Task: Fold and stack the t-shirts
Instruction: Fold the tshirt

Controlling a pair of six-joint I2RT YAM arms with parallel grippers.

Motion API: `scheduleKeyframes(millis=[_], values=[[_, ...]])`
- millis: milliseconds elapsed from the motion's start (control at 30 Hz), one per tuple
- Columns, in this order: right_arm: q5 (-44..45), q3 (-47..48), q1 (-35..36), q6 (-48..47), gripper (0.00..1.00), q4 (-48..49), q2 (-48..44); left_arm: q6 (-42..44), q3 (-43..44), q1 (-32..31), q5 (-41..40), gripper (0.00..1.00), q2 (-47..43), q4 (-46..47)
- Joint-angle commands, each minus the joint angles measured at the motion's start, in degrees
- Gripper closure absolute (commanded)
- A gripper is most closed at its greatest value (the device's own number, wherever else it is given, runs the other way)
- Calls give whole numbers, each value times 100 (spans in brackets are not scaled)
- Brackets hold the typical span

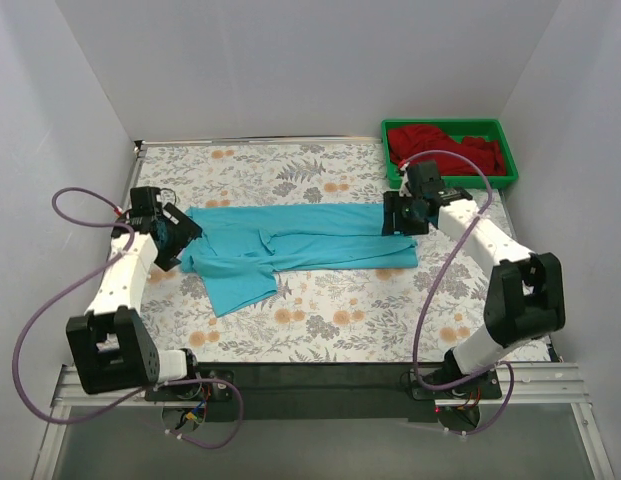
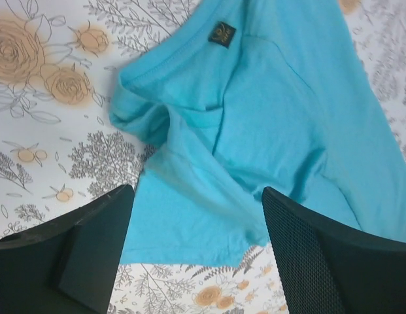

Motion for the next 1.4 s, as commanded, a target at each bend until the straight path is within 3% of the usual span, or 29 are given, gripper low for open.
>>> scheduleKeyframes(millis=[0, 200, 333, 533, 767, 900, 1067, 1133, 1233, 1367], values=[[-414, -350, 741, -60, 43, 587, -501, 84, -633, -87, 387, 26, -740, -232], [-1293, -782, 2077, 273, 44, 1932, -529, -240, -2048, -385, 958, 27, -1638, -92], [-1522, -607, 2745, 309, 46, 2513, 41, -600, -2515, -631, 1012, 32, -1796, 136], [-1680, -19, 3449, 598, 48, 2778, 1087, -785, -2473, -1106, 599, 34, -1358, 163], [-1830, 510, 3748, 792, 48, 2638, 1879, -961, -2552, -1546, 361, 40, -918, 251], [-1874, 685, 3828, 810, 48, 2611, 2152, -1032, -2578, -1625, 326, 53, -839, 277], [-1909, 879, 3880, 810, 51, 2585, 2486, -1032, -2561, -1643, 291, 82, -812, 268], [-1891, 949, 3889, 801, 53, 2585, 2600, -1023, -2552, -1643, 300, 89, -812, 251], [-1874, 1011, 3924, 801, 66, 2568, 2723, -997, -2517, -1651, 308, 99, -847, 233], [-1900, 1090, 3924, 775, 88, 2532, 2777, -970, -2421, -1651, 308, 100, -979, 181]])
